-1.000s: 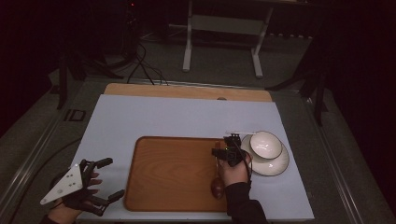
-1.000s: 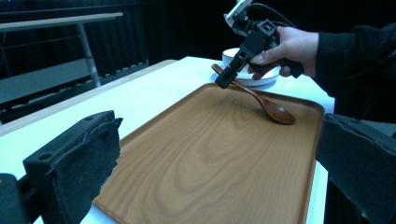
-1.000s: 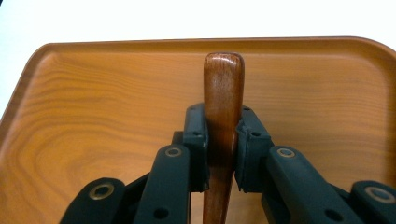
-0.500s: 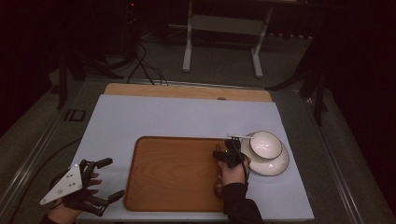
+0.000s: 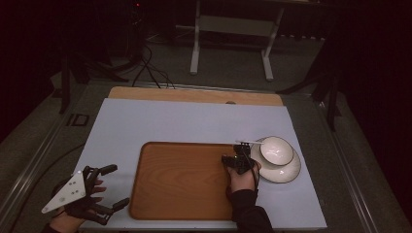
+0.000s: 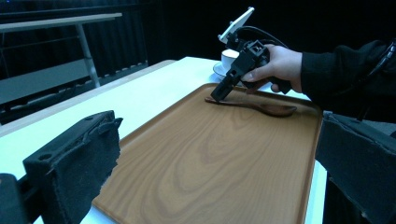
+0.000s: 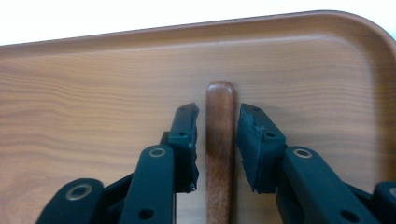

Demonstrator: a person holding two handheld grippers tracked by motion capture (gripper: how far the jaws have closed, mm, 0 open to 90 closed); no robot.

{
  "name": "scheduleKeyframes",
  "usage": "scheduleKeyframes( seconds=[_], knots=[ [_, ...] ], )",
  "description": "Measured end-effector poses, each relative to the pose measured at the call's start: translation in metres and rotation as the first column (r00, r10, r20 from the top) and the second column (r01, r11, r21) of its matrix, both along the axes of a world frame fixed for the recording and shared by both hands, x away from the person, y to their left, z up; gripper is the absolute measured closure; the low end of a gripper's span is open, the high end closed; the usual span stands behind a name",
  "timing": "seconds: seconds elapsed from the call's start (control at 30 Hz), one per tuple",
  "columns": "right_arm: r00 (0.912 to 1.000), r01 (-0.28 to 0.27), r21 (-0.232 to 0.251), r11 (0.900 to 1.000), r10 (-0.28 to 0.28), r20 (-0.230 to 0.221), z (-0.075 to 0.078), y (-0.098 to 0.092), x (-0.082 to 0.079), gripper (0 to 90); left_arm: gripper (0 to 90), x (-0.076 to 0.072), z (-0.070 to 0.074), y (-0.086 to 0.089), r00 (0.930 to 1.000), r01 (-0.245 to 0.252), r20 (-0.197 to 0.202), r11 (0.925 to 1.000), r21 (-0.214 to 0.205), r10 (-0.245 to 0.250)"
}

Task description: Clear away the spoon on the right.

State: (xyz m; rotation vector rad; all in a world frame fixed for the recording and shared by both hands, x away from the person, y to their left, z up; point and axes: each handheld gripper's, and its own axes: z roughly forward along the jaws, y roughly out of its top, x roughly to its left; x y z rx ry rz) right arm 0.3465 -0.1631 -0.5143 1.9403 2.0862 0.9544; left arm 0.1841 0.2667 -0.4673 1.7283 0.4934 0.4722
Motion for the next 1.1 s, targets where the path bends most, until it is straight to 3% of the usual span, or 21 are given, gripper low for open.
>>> scheduleKeyframes(
  seconds=[0.37, 0.57, 0.67, 0.87, 1.1],
  knots=[
    [0.9997, -0.021, -0.021, 0.9996, 0.021, 0.015, 0.009, -0.001, 0.000, 53.3, 0.0, 0.000, 0.000, -0.001, 1.0000, 0.003, -0.001, 1.0000, 0.003, -0.003],
    [0.9952, -0.087, -0.025, 0.9959, 0.088, 0.042, 0.023, 0.002, -0.004, 33.6, 0.0, 0.000, 0.000, -0.001, 1.0000, 0.003, -0.001, 1.0000, 0.002, -0.003],
    [0.9868, -0.149, -0.008, 0.9888, 0.149, 0.063, 0.028, 0.004, -0.008, 21.0, 0.0, 0.000, 0.000, -0.001, 1.0000, 0.003, -0.002, 1.0000, 0.002, -0.003],
    [0.9765, -0.188, 0.021, 0.9819, 0.185, 0.110, 0.040, 0.000, -0.014, 17.5, 0.0, -0.001, 0.000, -0.001, 1.0000, 0.001, 0.000, 1.0000, -0.001, -0.001],
    [0.9542, -0.239, -0.003, 0.9711, 0.235, 0.185, 0.061, -0.007, -0.020, 15.0, 0.0, -0.001, 0.000, 0.000, 1.0000, 0.000, -0.001, 1.0000, -0.001, 0.000]
  ],
)
